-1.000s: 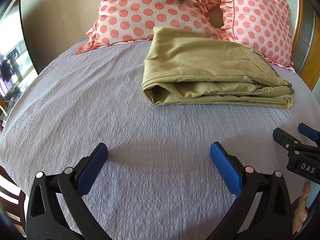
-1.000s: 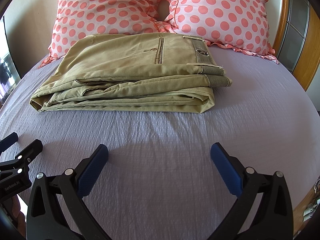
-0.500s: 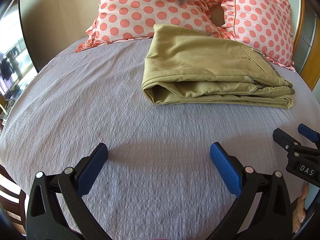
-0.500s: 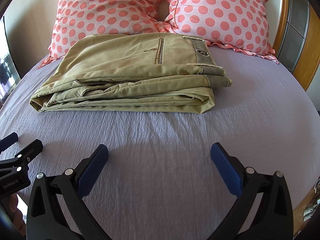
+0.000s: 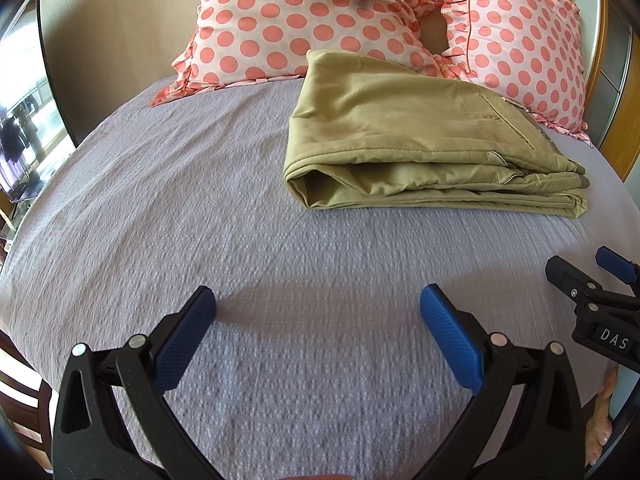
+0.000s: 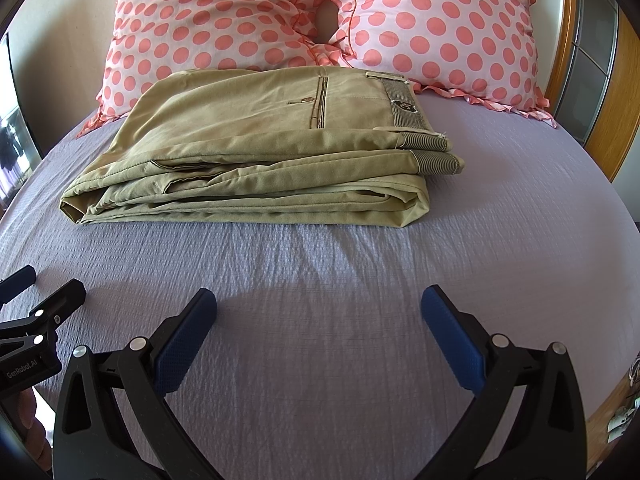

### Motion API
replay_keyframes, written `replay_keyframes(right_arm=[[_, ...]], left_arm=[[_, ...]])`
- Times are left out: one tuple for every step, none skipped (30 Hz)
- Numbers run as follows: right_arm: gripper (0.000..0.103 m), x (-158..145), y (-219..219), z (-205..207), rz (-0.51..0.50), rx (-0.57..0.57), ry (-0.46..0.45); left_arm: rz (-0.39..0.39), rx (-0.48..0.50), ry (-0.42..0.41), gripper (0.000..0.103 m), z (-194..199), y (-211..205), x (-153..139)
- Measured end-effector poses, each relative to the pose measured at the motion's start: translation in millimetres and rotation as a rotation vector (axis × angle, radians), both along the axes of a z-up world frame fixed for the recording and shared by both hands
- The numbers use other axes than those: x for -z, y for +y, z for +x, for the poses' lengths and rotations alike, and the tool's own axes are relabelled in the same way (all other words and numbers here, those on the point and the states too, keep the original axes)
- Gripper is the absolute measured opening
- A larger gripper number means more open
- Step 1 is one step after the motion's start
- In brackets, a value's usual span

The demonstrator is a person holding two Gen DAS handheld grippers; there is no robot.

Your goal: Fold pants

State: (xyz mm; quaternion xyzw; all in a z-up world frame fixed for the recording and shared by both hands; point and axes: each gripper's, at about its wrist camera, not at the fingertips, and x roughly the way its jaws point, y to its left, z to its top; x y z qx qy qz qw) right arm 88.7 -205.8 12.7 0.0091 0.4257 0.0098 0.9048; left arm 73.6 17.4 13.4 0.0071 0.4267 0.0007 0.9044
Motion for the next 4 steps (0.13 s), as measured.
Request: replay_keyframes(right_arm=[[0.102,-0.1,0.0,-0.1,0.000,0.000,0.000],[0.102,0.1,0.0,0.0,0.000,0.000,0.000],[0.102,0.1,0.0,0.1,0.000,0.000,0.000],[0.102,0.1,0.1,0.1,0.000,0.000,0.000]], left_arm=[[0.000,0.000,-0.002,0.101,-0.1,0.0,-0.1],[0.000,0.000,-0.003,0.101,0.0,0.1,-0.2],[0.000,0.000,-0.006,0.101,-0.5,-0.2,0.0],[0.001,0.000,-0.008,0.101,-0.7,-0.3,0.1]])
